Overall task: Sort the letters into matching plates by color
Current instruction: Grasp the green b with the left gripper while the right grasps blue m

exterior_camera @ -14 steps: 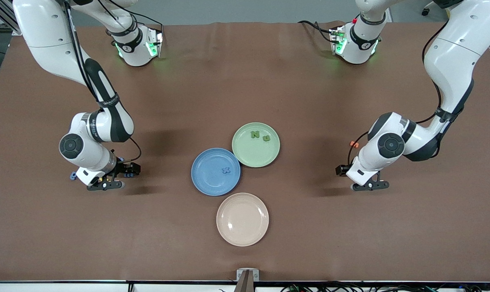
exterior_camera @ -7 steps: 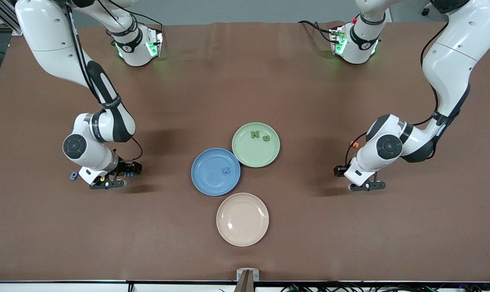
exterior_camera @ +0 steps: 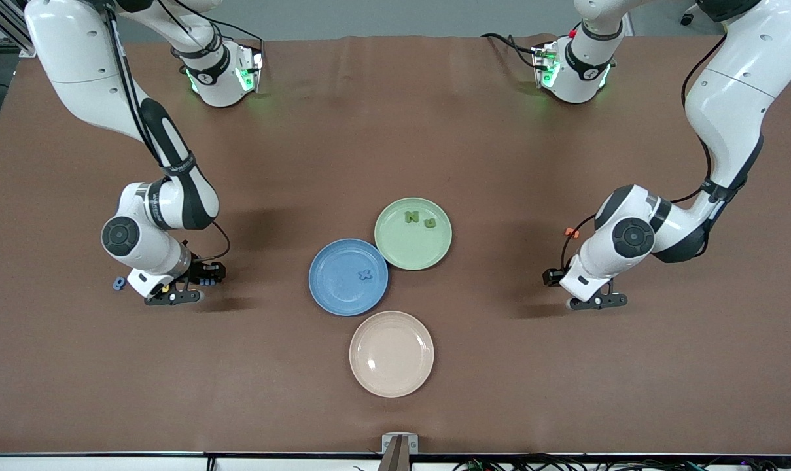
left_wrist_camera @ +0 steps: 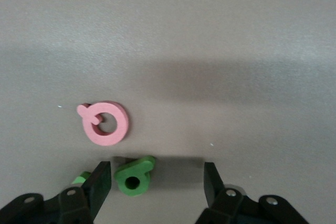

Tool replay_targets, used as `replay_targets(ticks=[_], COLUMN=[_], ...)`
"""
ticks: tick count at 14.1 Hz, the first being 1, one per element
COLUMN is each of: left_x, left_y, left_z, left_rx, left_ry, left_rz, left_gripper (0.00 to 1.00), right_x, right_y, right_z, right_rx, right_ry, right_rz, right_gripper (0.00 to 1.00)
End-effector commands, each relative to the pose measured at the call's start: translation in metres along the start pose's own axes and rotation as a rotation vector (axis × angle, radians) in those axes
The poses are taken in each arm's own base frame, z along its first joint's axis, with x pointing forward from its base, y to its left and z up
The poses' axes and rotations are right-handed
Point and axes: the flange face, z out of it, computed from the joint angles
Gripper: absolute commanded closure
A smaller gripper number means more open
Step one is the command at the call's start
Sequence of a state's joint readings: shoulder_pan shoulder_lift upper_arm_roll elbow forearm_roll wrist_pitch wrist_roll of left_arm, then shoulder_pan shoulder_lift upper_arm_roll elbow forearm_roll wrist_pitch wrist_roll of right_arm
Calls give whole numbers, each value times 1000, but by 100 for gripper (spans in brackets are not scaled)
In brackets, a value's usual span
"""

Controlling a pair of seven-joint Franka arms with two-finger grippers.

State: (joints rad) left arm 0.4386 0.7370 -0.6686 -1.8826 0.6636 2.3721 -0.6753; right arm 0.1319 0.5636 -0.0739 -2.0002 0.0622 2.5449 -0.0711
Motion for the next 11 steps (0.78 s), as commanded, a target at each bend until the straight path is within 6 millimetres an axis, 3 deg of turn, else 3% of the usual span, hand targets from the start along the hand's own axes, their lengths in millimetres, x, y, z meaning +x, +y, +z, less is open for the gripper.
replay_targets(ticks=[1, 3, 6, 7, 10, 11], left_x=[0, -1, -5, -6, -9, -9], left_y=[-3, -3, -3, -3, -2, -2], left_z=[-4, -2, 3, 3, 7, 7], left_rx=[8, 9, 11, 11, 12, 11], left_ry=[18, 13, 0, -1, -9, -11], left_rz=[21, 21, 23, 23, 27, 25], left_gripper=[17, 17, 18, 18, 21, 21], right_x=[-3, -3, -2, -1, 6, 7], right_y=[3, 2, 2, 1, -13, -32], right_z=[6, 6, 2, -1, -25, -33], right_rx=[17, 18, 19, 20, 30, 39], right_ry=[-2, -7, -8, -11, -55, -77], right_rz=[2, 1, 4, 2, 66, 99], right_gripper=[55, 65, 93, 97, 99, 99])
